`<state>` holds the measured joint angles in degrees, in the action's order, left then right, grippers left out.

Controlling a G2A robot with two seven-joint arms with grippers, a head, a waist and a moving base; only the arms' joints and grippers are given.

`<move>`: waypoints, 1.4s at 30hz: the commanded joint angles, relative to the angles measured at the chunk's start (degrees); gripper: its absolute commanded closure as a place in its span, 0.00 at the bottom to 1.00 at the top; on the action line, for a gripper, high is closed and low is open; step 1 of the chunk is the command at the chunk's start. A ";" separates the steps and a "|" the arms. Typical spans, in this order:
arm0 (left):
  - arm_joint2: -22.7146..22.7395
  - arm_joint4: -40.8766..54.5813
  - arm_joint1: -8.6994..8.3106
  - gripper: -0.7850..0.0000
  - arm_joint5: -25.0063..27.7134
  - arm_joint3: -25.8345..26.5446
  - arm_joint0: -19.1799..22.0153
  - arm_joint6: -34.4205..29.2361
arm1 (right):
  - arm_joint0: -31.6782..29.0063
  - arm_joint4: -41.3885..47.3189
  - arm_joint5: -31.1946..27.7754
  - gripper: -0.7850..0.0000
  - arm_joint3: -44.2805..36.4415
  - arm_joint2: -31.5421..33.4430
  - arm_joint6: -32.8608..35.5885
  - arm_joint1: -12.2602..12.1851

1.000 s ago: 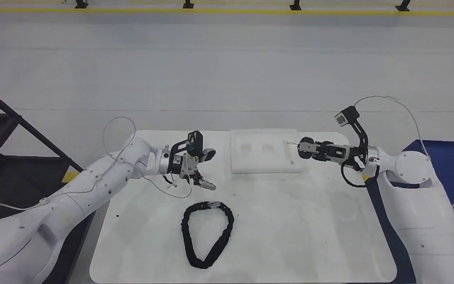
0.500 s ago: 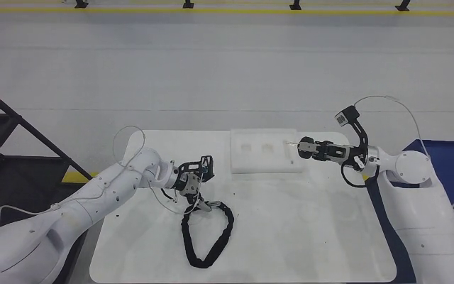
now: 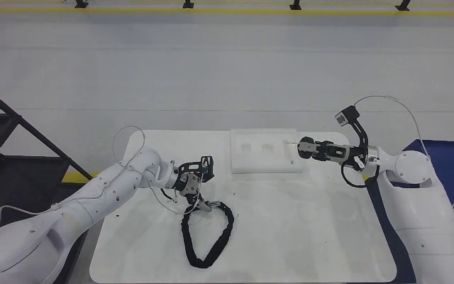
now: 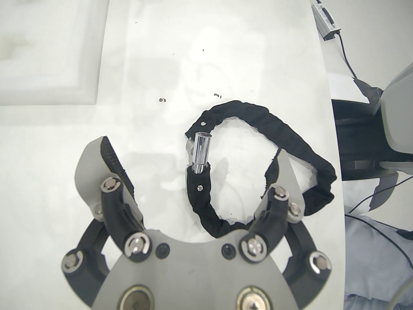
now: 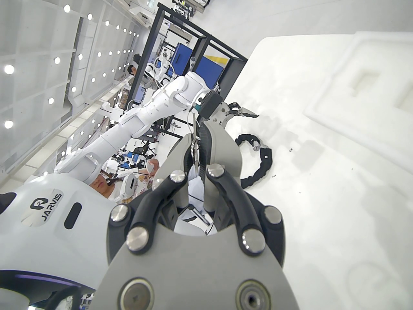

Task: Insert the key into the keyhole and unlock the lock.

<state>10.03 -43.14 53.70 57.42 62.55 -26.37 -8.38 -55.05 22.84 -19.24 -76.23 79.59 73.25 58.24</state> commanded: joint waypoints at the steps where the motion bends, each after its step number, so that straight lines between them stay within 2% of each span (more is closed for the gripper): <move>1: 0.91 -0.81 -0.11 0.00 -2.27 0.60 -1.12 2.03 | 0.00 0.00 0.00 1.00 0.00 0.00 0.00 0.00; 5: 2.59 -6.35 -0.72 0.00 -0.64 -0.26 -3.28 9.19 | 0.00 0.00 0.00 1.00 0.00 0.00 0.00 0.00; 9: 3.79 -18.40 -1.65 0.00 -0.60 -0.28 -5.66 19.59 | 0.00 0.00 0.00 1.00 0.00 0.00 0.00 0.00; 13: 4.53 -28.29 -2.43 0.00 -2.90 -1.02 -7.90 29.96 | 0.00 0.00 0.00 1.00 0.00 0.00 0.00 0.00; 16: 4.62 -34.00 -2.40 0.00 -6.97 -2.37 -9.26 34.98 | 0.00 0.00 0.00 1.00 0.00 0.00 0.00 0.00; 20: 4.68 -37.16 -1.58 0.00 -10.63 -3.81 -10.54 37.59 | 0.00 0.00 0.00 1.00 0.00 0.00 0.00 0.00; 30: 5.16 -40.89 0.30 0.00 -12.66 -5.25 -12.13 38.02 | 0.00 0.00 0.00 1.00 0.00 0.00 0.00 0.00; 31: 5.20 -41.21 0.46 0.04 -12.55 -5.39 -12.23 38.07 | 0.00 0.00 0.00 1.00 0.00 0.00 0.00 0.00; 32: 5.25 -41.55 0.61 0.16 -12.49 -5.51 -12.32 38.12 | 0.00 0.00 0.00 1.00 0.00 0.00 0.00 0.00; 33: 5.30 -41.85 0.76 0.35 -12.40 -5.62 -12.41 38.25 | 0.00 0.00 0.00 1.00 0.00 0.00 0.00 0.00; 34: 5.36 -42.18 0.90 0.42 -12.32 -5.78 -12.47 38.38 | 0.00 0.00 0.00 1.00 0.00 0.00 0.00 0.00; 35: 5.45 -42.46 1.04 0.58 -12.32 -5.93 -12.53 38.52 | 0.00 0.00 0.00 1.00 0.00 0.00 0.00 0.00; 36: 5.53 -42.77 1.18 0.64 -12.34 -6.07 -12.58 38.67 | 0.00 0.00 0.00 1.00 0.00 0.00 0.00 0.00; 38: 5.73 -43.47 1.43 1.00 -12.56 -6.32 -12.63 38.89 | 0.00 0.00 0.00 1.00 0.00 0.00 0.00 0.00; 42: 6.24 -44.69 1.82 1.00 -13.04 -6.59 -12.76 39.13 | 0.00 0.00 0.00 1.00 0.00 0.00 0.00 0.00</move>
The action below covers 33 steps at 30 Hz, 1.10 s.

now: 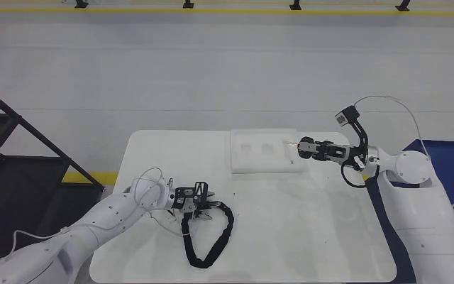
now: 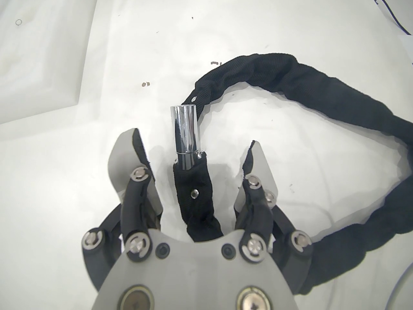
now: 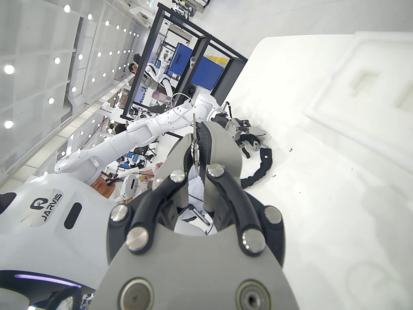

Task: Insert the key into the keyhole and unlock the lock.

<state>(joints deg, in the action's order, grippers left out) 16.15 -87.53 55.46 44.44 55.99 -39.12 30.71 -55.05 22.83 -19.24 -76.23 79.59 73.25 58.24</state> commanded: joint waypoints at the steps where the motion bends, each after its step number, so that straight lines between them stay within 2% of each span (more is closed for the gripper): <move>1: 0.28 -0.47 0.12 1.00 0.05 -0.08 -0.05 0.22 | 0.00 0.00 0.00 1.00 0.00 0.00 0.00 0.00; 11: 2.35 -0.19 0.58 1.00 0.84 -0.92 -0.63 -1.12 | 0.00 0.00 0.00 1.00 0.00 0.00 0.00 0.00; 19: 5.51 6.06 0.52 1.00 7.17 -1.50 -1.01 1.72 | 0.00 0.00 0.00 1.00 0.00 0.00 0.00 0.00; 25: 7.98 10.67 -0.10 1.00 13.56 -1.54 -1.85 6.45 | 0.00 0.00 0.00 1.00 0.00 0.00 0.00 0.00; 31: 4.95 15.63 -0.89 1.00 13.56 0.76 -2.08 15.58 | -0.28 -0.47 0.31 1.00 -0.31 -0.12 -0.75 0.00; 33: 3.41 18.87 -1.31 1.00 13.56 3.24 -1.03 15.58 | -0.89 -2.58 2.21 1.00 -2.42 -0.72 -1.39 -0.13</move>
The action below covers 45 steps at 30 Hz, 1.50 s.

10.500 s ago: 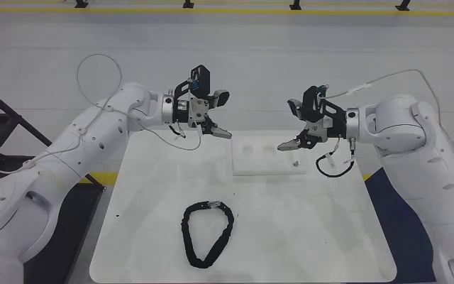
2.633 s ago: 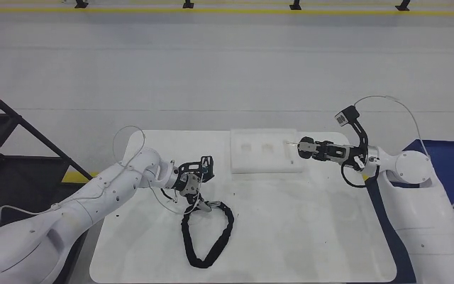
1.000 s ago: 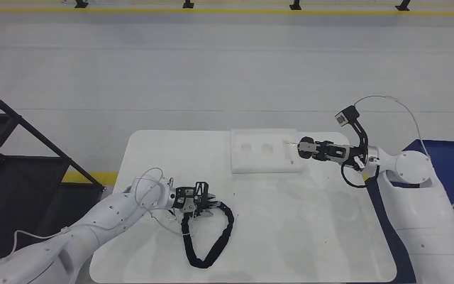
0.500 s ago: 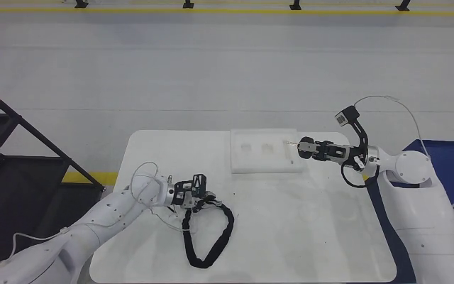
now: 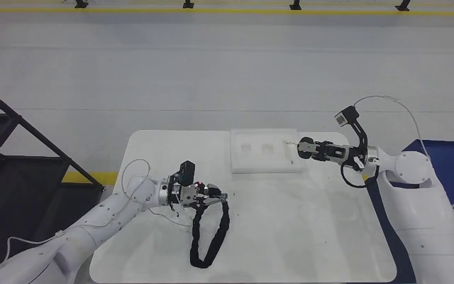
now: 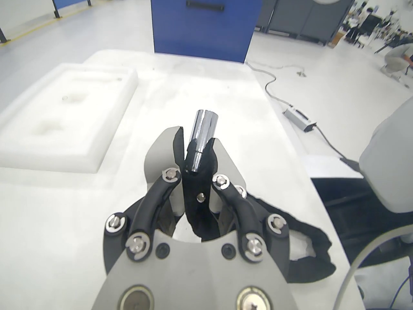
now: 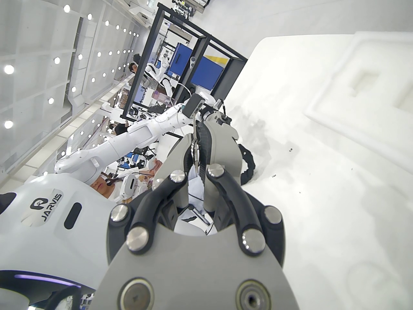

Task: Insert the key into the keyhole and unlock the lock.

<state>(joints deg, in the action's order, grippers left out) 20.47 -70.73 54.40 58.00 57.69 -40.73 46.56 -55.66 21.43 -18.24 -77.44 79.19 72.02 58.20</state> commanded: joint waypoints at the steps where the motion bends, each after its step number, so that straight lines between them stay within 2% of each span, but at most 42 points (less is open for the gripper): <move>1: -1.29 3.12 -0.41 1.00 0.00 2.27 0.88 -0.27 | -0.31 -1.80 1.96 1.00 -1.72 -0.46 0.20 -0.17; 6: -3.12 8.71 -1.70 1.00 0.00 6.85 3.72 -0.26 | 0.12 -9.51 6.57 1.00 -5.91 -1.18 1.46 -0.87; 10: -3.50 10.89 -2.04 1.00 0.00 9.46 5.62 -0.26 | -0.04 -12.87 11.37 1.00 -10.97 -0.85 3.68 -1.52; 17: -1.77 9.52 -1.04 1.00 0.00 11.69 7.62 -0.25 | -2.62 -17.08 17.35 1.00 -20.97 0.91 7.59 -2.82; 20: -1.67 8.76 -0.70 1.00 0.00 12.46 8.12 -0.25 | -3.80 -16.75 17.97 1.00 -23.84 1.64 7.54 -3.11; 37: -2.33 11.01 -0.34 1.00 -0.23 13.41 7.79 -0.50 | -4.73 -15.93 17.80 1.00 -24.69 1.64 6.20 -3.13; 42: -0.81 15.03 0.07 1.00 -1.42 13.12 5.36 -3.64 | -5.25 -19.57 21.47 1.00 -29.95 1.89 8.09 -3.79; 45: 0.42 14.55 0.89 1.00 -2.00 12.53 4.99 -2.46 | -5.14 -24.09 24.61 1.00 -34.79 1.43 8.29 -4.19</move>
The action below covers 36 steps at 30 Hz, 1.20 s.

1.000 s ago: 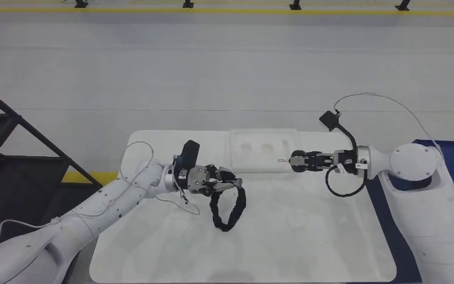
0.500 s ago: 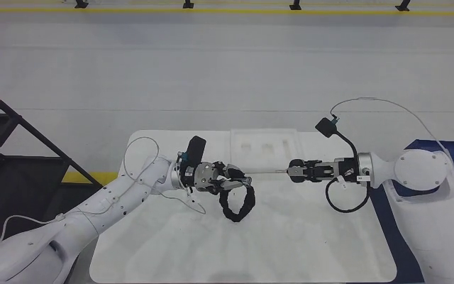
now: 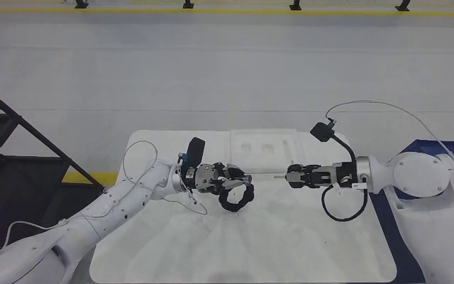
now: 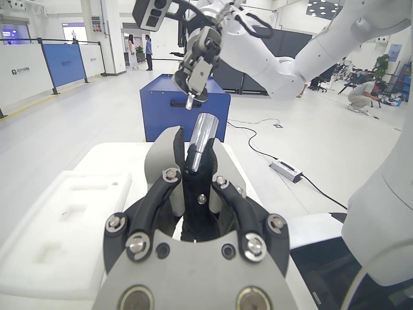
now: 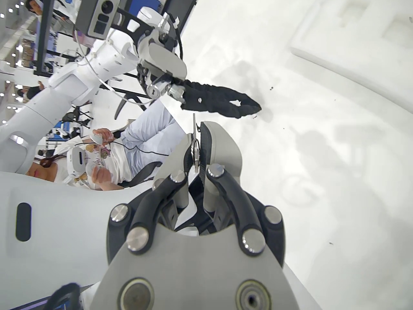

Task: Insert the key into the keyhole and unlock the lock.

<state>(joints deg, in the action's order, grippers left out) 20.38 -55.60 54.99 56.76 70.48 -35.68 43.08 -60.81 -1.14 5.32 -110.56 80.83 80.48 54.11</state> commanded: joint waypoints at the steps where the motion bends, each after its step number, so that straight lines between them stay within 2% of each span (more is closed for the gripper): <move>1: 0.90 -2.13 0.75 1.00 -1.38 -0.67 -0.42 2.84 | -0.03 -3.00 2.00 1.00 -3.96 -0.72 -0.34 -0.19; 4: 1.21 -7.31 1.81 1.00 -2.14 -1.98 -0.37 6.50 | -0.08 -9.87 3.38 1.00 -8.63 -1.74 -1.43 -0.53; 9: 0.47 -15.00 3.78 1.00 -6.96 -2.81 -0.19 11.40 | -0.51 -11.04 4.98 1.00 -12.84 -3.40 -2.06 -0.67; 14: -1.56 -15.13 5.56 1.00 -9.48 -4.20 0.16 13.93 | -0.37 -12.02 6.37 1.00 -15.10 -4.26 -1.71 -0.92; 19: -3.24 -15.08 6.60 1.00 -11.15 -5.85 0.82 15.60 | -0.90 -14.39 7.94 1.00 -16.72 -3.93 -2.27 -1.26; 26: -6.07 -15.37 6.87 1.00 -13.95 -6.78 1.47 18.42 | -1.79 -17.19 9.94 1.00 -18.27 -5.13 -3.62 -1.52; 29: -7.21 -14.63 6.75 1.00 -14.73 -6.87 1.90 19.19 | -1.67 -20.42 12.70 1.00 -17.62 -5.68 -3.60 -1.69; 36: -9.27 -13.06 6.27 1.00 -16.63 -7.04 3.00 21.10 | 0.33 -20.16 14.76 1.00 -14.43 -8.25 0.52 -1.78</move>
<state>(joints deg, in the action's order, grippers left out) 11.48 -68.95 61.34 40.38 63.18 -32.84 63.93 -60.87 -22.39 20.31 -125.68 73.08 80.58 52.27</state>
